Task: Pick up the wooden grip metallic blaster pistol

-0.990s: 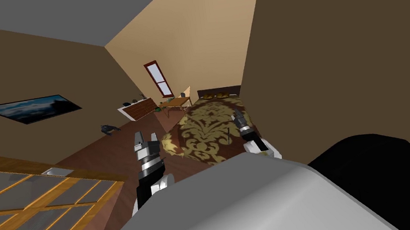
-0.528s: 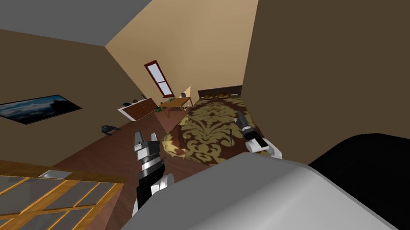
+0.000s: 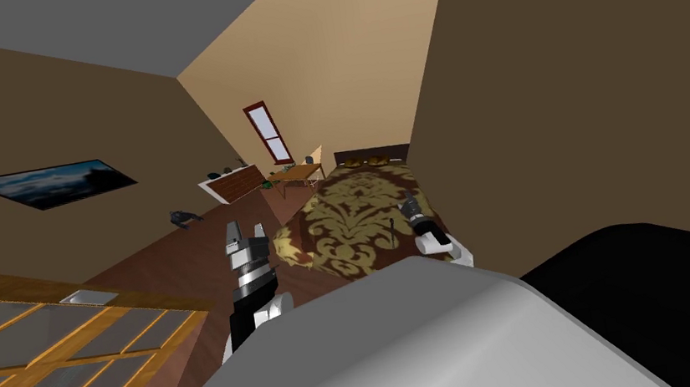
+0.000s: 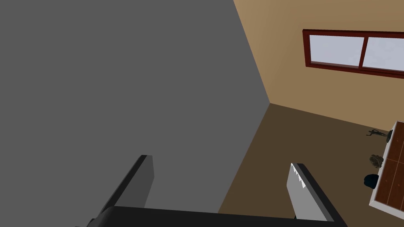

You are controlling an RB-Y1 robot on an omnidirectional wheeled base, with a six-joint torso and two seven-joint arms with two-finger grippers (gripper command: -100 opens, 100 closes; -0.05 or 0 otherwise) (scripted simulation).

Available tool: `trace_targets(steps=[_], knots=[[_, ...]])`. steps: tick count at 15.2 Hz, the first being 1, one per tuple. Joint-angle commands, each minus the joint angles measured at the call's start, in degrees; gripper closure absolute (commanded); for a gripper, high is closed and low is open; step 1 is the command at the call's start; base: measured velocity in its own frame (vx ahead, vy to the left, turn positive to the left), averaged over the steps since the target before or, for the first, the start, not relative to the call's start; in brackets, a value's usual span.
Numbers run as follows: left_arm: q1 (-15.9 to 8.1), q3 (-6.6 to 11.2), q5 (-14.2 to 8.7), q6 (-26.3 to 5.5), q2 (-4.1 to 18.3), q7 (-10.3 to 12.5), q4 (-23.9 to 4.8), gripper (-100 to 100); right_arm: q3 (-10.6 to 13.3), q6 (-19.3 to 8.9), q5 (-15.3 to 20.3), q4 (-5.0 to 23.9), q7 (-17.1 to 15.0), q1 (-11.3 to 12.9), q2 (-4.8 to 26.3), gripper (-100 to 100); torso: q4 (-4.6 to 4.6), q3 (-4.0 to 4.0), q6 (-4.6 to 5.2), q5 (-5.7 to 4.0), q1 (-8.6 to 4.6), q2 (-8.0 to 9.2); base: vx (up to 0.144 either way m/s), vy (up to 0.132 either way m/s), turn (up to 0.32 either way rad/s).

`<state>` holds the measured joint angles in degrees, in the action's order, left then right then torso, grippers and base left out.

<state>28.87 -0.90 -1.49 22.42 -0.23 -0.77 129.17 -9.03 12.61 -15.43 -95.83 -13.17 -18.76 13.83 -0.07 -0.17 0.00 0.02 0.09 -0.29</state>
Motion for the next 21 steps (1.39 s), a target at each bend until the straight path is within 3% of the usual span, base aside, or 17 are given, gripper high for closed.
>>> trace_targets(steps=[1, 6, 8, 14, 16, 17, 21], knots=[[0.0, 0.00, 0.0, 0.0, 0.0, 0.0, 0.0, 0, -1.2, -1.1, -2.2, 2.9, -1.7, 0.8, 0.4, -100, 0.00, 0.00, 0.00, 0.00, 0.00, 0.00, 0.061, 0.035, 0.006], [0.0, 0.00, 0.0, 0.0, 0.0, 0.0, 0.0, 0, -3.3, -3.5, -6.0, 9.7, -4.5, 2.8, 0.6, -100, 0.00, -0.02, 0.00, 0.01, 0.06, -0.04, 0.072, 0.040, 0.003], [0.0, 0.00, 0.0, 0.0, 0.0, 0.0, 0.0, 0, -3.3, -3.5, -6.0, 10.1, -4.5, 2.8, 0.6, -100, -0.01, -0.01, 0.01, 0.01, 0.03, -0.01, 0.045, 0.016, -0.002], [0.0, 0.00, 0.0, 0.0, 0.0, 0.0, 0.0, 0, -6.6, -7.1, -11.7, 18.0, -8.8, 5.9, 0.5, -100, 0.01, 0.03, 0.00, -0.01, -0.02, 0.04, 0.052, 0.019, 0.003], [0.0, 0.00, 0.0, 0.0, 0.0, 0.0, 0.0, 0, -6.6, -7.1, -11.7, 19.6, -8.8, 5.9, 0.5, -100, -0.01, -0.02, 0.00, 0.00, 0.01, -0.03, 0.068, 0.026, -0.002], [0.0, 0.00, 0.0, 0.0, 0.0, 0.0, 0.0, 0, -7.7, -8.3, -13.7, 21.8, -10.2, 6.9, 0.4, -100, 0.00, 0.00, 0.00, 0.00, 0.00, 0.00, 0.062, 0.025, 0.002], [0.0, 0.00, 0.0, 0.0, 0.0, 0.0, 0.0, 0, -8.8, -9.5, -15.5, 25.5, -11.6, 7.9, 0.2, -100, 0.01, 0.03, 0.00, 0.01, 0.00, 0.04, 0.055, 0.024, 0.000]])
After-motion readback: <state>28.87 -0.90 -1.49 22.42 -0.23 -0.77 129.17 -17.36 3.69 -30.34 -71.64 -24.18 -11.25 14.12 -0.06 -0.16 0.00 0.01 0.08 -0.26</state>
